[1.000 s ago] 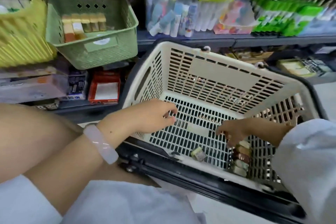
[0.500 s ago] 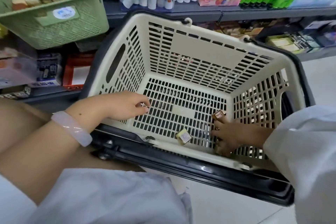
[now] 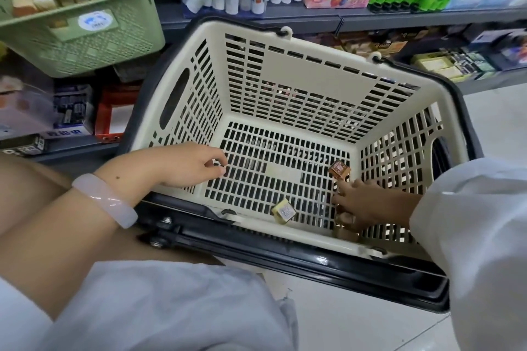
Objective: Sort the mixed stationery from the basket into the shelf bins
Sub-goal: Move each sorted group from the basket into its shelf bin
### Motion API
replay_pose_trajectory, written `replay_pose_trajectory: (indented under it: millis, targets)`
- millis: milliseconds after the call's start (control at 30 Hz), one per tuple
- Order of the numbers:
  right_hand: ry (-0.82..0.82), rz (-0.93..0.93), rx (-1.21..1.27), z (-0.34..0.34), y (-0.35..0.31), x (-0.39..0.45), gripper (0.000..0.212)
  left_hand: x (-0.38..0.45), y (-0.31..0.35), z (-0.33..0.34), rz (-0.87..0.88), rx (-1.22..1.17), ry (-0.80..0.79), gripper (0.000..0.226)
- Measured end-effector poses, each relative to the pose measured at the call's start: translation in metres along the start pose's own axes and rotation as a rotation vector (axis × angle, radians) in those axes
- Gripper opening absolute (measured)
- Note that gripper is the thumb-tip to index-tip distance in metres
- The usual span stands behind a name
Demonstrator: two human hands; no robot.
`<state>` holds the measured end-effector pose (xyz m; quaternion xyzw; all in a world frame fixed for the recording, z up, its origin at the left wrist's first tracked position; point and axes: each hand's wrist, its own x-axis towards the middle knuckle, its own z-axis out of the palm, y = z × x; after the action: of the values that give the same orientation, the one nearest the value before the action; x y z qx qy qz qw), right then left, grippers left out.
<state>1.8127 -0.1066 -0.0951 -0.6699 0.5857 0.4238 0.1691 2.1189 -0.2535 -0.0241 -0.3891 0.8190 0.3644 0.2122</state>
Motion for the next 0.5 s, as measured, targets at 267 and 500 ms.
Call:
replay_pose_trajectory:
  millis: [267,500]
  targets:
    - [0.052,0.040,0.164,-0.005,-0.006,0.007,0.075,0.000,0.000,-0.001,0.028,-0.021,0.045,0.035]
    - [0.632,-0.336,0.627,-0.134,-0.038,-0.005,0.075,-0.005,0.013,-0.006,0.091,-0.622,0.277,0.033]
